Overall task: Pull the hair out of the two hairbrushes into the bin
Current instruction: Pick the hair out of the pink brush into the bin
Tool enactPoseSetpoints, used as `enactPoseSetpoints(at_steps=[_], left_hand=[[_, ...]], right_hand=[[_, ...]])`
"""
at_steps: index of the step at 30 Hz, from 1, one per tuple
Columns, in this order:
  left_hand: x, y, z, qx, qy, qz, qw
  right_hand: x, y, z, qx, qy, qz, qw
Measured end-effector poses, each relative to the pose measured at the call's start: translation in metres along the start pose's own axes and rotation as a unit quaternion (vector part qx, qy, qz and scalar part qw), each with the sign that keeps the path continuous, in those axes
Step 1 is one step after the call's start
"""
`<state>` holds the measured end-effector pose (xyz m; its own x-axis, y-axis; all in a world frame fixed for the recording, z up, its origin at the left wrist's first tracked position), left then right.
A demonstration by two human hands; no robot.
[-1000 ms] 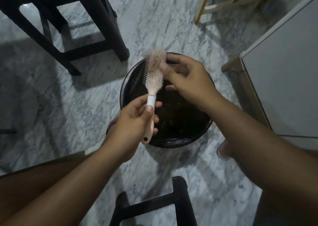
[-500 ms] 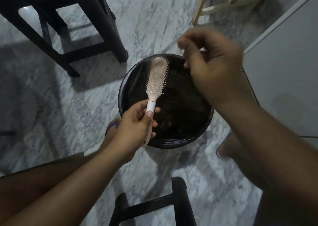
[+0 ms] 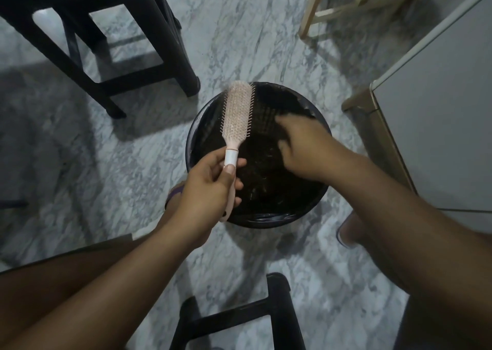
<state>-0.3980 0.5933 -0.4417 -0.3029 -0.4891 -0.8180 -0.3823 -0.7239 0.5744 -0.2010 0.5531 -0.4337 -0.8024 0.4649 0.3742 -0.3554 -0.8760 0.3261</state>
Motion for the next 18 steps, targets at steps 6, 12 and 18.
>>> enactPoseSetpoints(at_steps=[6,12,18], left_hand=[[0.0,0.007,-0.006,0.03,-0.015,-0.011,0.999],[0.003,0.009,-0.004,0.049,-0.089,-0.057,0.993],[0.005,0.01,-0.007,0.063,-0.076,-0.045,0.994]], right_hand=[[0.023,-0.002,0.017,-0.224,-0.255,0.051,0.939],[0.016,-0.009,0.016,-0.266,-0.235,0.016,0.935],[0.024,-0.006,0.024,-0.268,-0.221,0.058,0.936]])
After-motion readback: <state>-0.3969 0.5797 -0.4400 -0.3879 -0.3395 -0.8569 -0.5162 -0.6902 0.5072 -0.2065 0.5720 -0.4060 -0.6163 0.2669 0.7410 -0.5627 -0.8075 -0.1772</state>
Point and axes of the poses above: each hand's wrist, its own y-axis away from the middle knuckle, its own z-axis out of the back of the hand, x = y × z, the point moved 2 cm from there along -y, towards the middle knuckle, and after that the axes turned 4 degrees about -x, right-handed, at the moved point
